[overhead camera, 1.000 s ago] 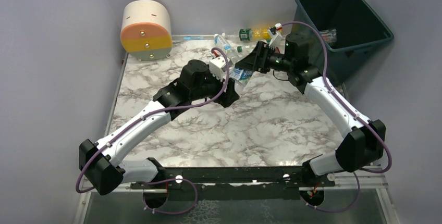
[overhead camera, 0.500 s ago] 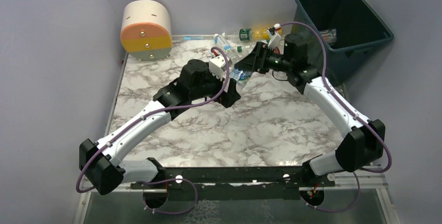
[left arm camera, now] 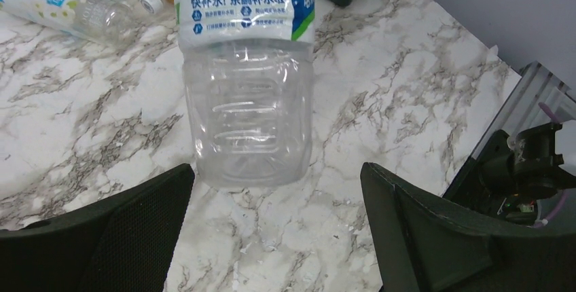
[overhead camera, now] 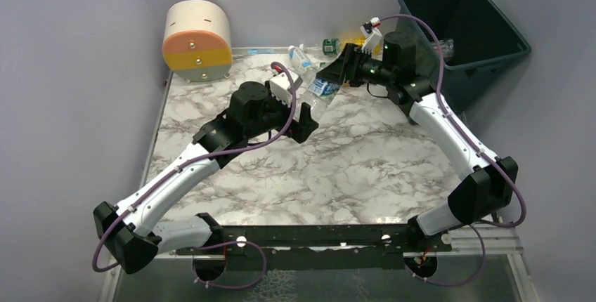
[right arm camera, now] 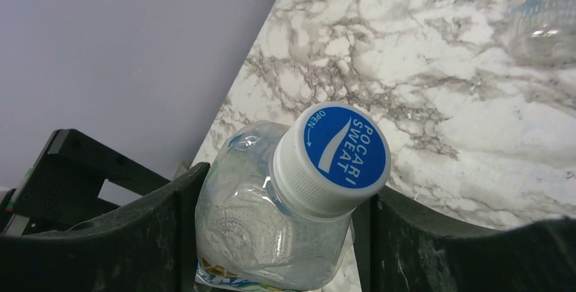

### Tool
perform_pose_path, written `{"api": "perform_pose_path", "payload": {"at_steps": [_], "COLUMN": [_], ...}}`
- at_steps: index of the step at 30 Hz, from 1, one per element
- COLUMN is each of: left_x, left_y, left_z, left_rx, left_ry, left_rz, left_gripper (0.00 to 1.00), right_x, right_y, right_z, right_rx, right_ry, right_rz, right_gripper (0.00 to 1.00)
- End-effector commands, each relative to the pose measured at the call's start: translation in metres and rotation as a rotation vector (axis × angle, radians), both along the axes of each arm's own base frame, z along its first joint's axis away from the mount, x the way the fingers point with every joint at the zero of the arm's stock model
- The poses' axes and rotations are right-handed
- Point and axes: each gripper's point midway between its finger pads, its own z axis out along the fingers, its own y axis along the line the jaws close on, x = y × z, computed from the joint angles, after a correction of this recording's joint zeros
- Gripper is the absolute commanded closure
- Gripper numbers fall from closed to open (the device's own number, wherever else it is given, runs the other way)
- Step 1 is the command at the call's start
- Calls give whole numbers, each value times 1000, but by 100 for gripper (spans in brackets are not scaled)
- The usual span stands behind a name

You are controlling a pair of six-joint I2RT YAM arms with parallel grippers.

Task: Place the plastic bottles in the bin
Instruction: Pick up the plastic bottle at the center of the board, then place the plastic bottle in the trash bin.

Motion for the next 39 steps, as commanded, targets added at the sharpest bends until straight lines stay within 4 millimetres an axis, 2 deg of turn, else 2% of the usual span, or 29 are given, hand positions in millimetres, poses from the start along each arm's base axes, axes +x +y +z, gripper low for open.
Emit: {"api": "perform_pose_path", "payload": {"at_steps": [1,5,11,18,19,25,32,35,39], "left_x": [-1,-1,-2,0,0,-1,0,0,0], "left_y": [8,10,13,13,13,13,11,10,9], "left_z": [40,41,39,35,34,24,16,13,12], "left_rx": [-57,-51,-40,-29,-28,-15,-7,0,1], "left_ry": [-88,-91,-92,-87,-85,-67,-45,-42,-40], "left_rz": [31,38,45,49,47,47,43,43,39], "left_gripper": [1,1,1,1,1,1,1,1,1], "right_x": [24,48,77,100,103,113,116,116,120], "right_y": [-14,-41,-92,-161,-176,-246,-317,-339,-357], "right_z": [19,41,87,132,137,155,172,174,173], "right_rx": [-62,-92,-118,-129,-132,-137,-101,-52,-9], "right_ry": [-78,-135,-231,-328,-340,-378,-410,-409,-404], "right_rz": [-83,-168,-309,-497,-536,-713,-915,-958,-1008], "right_gripper": [34,34,34,33,33,33,33,34,34]}}
